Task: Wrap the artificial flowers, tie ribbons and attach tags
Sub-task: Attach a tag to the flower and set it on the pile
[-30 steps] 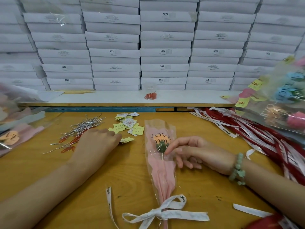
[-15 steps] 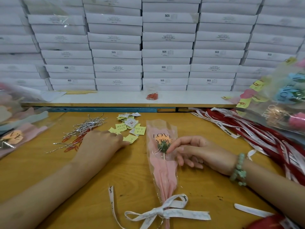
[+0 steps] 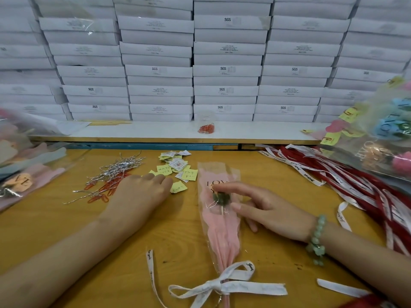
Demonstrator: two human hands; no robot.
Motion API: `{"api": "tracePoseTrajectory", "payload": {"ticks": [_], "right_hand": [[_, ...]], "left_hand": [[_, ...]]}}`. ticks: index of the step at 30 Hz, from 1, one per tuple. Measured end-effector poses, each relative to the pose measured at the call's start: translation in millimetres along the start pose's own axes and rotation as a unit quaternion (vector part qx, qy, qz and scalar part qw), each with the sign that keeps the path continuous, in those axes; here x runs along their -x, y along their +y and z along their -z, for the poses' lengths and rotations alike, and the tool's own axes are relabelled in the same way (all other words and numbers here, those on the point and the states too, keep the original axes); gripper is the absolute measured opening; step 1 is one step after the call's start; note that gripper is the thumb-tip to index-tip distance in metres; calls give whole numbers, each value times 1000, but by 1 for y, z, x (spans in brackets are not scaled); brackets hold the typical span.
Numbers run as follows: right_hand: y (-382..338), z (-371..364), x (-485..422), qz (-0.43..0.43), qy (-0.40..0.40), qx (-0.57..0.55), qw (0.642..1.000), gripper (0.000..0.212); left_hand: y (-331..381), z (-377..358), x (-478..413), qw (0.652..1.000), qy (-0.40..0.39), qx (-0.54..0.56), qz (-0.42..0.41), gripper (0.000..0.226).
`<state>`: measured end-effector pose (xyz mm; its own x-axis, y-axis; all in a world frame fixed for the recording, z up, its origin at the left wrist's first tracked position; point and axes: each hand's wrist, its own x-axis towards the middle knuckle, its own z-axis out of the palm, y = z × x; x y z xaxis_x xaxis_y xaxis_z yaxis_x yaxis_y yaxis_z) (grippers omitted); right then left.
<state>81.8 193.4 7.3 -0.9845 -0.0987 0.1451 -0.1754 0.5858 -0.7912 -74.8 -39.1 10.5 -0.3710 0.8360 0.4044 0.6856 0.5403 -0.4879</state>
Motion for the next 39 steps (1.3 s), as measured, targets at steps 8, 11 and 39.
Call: {"api": "tracePoseTrajectory", "payload": {"ticks": [8, 11, 39], "right_hand": [[0, 1, 0, -2, -9, -158, 987, 29], [0, 4, 0, -7, -57, -224, 973, 30], [15, 7, -9, -38, -39, -411, 910, 27]], "left_hand": [[-1, 2, -1, 998, 48, 28, -14, 47], [-4, -3, -1, 998, 42, 49, 9, 45], [29, -5, -3, 512, 8, 816, 269, 43]]}}
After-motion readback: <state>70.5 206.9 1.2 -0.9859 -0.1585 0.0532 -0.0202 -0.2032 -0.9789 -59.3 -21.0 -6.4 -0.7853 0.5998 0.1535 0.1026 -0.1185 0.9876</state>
